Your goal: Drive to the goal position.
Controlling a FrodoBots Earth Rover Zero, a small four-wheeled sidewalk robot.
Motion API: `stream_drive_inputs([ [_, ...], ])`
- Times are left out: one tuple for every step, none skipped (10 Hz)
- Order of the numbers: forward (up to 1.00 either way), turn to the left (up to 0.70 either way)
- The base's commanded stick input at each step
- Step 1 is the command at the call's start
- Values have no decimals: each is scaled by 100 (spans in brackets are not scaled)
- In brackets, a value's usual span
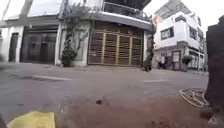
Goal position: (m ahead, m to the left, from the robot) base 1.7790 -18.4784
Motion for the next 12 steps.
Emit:
stream_drive_inputs([
  [70, -35],
  [70, -35],
  [70, -35],
  [70, -35],
  [70, -35],
  [70, -35],
  [70, -35],
  [70, -35],
  [70, -35],
  [70, -30],
  [70, -17],
  [70, 0],
])
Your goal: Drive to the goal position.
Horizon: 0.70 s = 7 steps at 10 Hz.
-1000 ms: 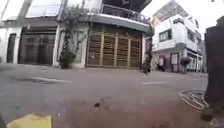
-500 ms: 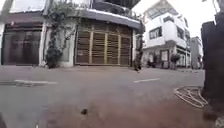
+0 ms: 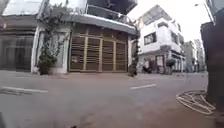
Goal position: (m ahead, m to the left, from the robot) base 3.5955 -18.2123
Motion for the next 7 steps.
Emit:
stream_drive_inputs([
  [70, -10],
  [70, -35],
  [70, -35],
  [70, -31],
  [70, 1],
  [70, 7],
  [70, 23],
])
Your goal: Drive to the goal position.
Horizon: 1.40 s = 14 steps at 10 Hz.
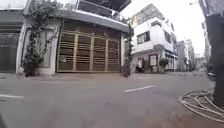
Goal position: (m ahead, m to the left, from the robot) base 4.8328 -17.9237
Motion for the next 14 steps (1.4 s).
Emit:
stream_drive_inputs([
  [70, 0],
  [70, 0],
  [70, 0],
  [70, 0],
  [70, 0],
  [70, 0],
  [70, 0],
  [70, 0],
  [70, 0],
  [70, 0],
  [70, -35],
  [70, -35],
  [70, -35],
  [70, -35],
])
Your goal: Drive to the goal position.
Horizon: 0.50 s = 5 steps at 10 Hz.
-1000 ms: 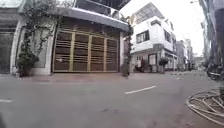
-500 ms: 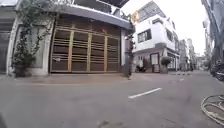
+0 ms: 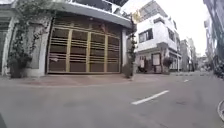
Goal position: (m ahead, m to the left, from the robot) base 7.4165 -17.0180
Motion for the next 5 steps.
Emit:
stream_drive_inputs([
  [70, -34],
  [70, -19],
  [70, -8],
  [70, -5],
  [70, -2],
])
